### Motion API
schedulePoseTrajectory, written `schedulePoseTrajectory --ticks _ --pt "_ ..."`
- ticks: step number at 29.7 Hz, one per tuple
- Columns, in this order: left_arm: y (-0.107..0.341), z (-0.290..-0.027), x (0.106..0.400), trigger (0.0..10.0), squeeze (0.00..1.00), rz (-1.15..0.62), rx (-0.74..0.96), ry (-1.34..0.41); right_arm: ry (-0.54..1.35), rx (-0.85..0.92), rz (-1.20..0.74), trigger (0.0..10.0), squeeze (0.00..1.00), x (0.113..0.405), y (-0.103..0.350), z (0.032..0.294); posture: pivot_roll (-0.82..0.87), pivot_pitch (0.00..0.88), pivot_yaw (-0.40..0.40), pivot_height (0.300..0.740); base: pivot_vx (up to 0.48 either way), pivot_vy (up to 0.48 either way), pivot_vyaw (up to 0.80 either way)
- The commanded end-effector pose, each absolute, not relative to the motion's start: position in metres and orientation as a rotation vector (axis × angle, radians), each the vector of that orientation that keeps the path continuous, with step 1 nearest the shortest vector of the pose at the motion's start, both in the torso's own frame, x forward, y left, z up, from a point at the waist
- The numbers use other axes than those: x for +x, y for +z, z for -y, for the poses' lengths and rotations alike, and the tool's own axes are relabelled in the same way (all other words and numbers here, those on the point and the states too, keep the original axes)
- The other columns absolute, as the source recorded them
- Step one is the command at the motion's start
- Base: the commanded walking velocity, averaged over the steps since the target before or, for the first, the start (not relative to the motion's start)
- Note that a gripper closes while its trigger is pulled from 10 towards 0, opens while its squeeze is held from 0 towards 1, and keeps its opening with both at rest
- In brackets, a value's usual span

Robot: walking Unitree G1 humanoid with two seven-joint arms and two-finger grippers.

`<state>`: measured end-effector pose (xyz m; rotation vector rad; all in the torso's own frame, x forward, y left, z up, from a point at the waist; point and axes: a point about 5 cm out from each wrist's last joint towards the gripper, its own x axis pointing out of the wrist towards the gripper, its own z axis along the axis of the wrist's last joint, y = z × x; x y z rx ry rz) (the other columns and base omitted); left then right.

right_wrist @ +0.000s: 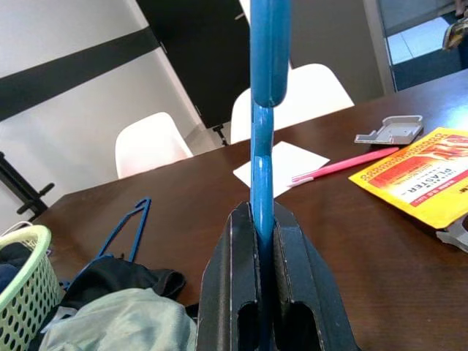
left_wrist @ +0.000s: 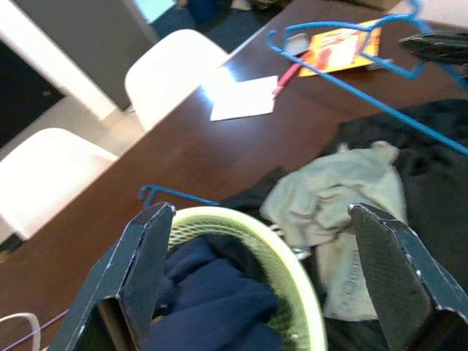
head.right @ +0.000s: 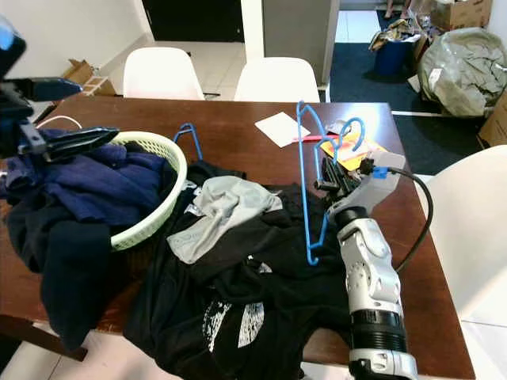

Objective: Hang hanger

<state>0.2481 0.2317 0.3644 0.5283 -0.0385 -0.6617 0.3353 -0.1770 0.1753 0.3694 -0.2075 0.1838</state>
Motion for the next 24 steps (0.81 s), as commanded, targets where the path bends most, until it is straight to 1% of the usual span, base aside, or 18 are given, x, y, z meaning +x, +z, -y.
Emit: schedulePoseTrajectory --ticks 1,3,4,5,7,8,9,11,12,14,17,20,23,24 --pt "0.368 -0.233 0.243 10.0 1.00 0.034 0.548 -0.677 0.192 0.376 0.199 10.0 0.00 0.336 0.173 0.173 0.06 0.113 0.049 0.740 0.000 0.000 0.00" --pt "0.365 -0.235 0.247 10.0 1.00 0.023 0.562 -0.649 0.192 0.375 0.199 10.0 0.00 0.336 0.173 0.173 0.06 0.112 0.047 0.740 0.000 0.000 0.00" --pt "0.330 -0.240 0.276 10.0 0.00 -0.041 0.500 -0.517 0.192 0.373 0.199 10.0 0.00 0.337 0.173 0.172 0.05 0.104 0.046 0.740 0.000 0.000 0.00" --pt "0.300 -0.239 0.293 10.0 0.00 -0.098 0.475 -0.426 0.191 0.372 0.200 10.0 0.00 0.337 0.174 0.172 0.05 0.104 0.046 0.740 0.000 0.000 0.00" --pt "0.246 -0.220 0.315 10.0 0.00 -0.146 0.364 -0.361 0.192 0.365 0.202 10.0 0.00 0.338 0.175 0.172 0.04 0.098 0.045 0.740 0.000 0.000 0.00" --pt "0.237 -0.214 0.318 10.0 0.00 -0.143 0.321 -0.356 0.192 0.363 0.203 10.0 0.00 0.339 0.176 0.173 0.03 0.095 0.044 0.740 0.000 0.000 0.00" --pt "0.237 -0.214 0.318 10.0 0.00 -0.143 0.321 -0.356 0.192 0.363 0.203 10.0 0.00 0.339 0.176 0.173 0.03 0.095 0.044 0.740 0.000 0.000 0.00" --pt "0.219 -0.202 0.325 10.0 0.00 -0.146 0.229 -0.339 0.192 0.354 0.195 10.0 0.00 0.338 0.174 0.174 0.03 0.093 0.043 0.740 0.000 0.000 0.00" --pt "0.219 -0.202 0.325 10.0 0.00 -0.146 0.229 -0.339 0.192 0.354 0.195 10.0 0.00 0.338 0.174 0.174 0.03 0.093 0.043 0.740 0.000 0.000 0.00" --pt "0.206 -0.190 0.329 10.0 0.00 -0.140 0.158 -0.353 0.197 0.323 0.173 10.0 0.00 0.337 0.168 0.173 0.02 0.086 0.040 0.740 0.000 0.000 0.00" --pt "0.203 -0.184 0.330 10.0 0.00 -0.138 0.122 -0.374 0.202 0.311 0.165 10.0 0.00 0.336 0.165 0.171 0.02 0.086 0.040 0.740 0.000 0.000 0.00" --pt "0.209 -0.160 0.328 10.0 0.00 -0.071 0.093 -0.484 0.201 0.317 0.156 10.0 0.00 0.335 0.161 0.170 0.02 0.083 0.042 0.740 0.000 0.000 0.00" --pt "0.211 -0.153 0.328 10.0 0.00 -0.048 0.083 -0.511 0.198 0.321 0.155 10.0 0.00 0.335 0.161 0.171 0.03 0.083 0.042 0.740 0.000 0.000 0.00" --pt "0.209 -0.137 0.324 10.0 0.00 -0.035 0.072 -0.570 0.196 0.324 0.152 10.0 0.00 0.336 0.160 0.171 0.03 0.083 0.043 0.740 0.000 0.000 0.00"
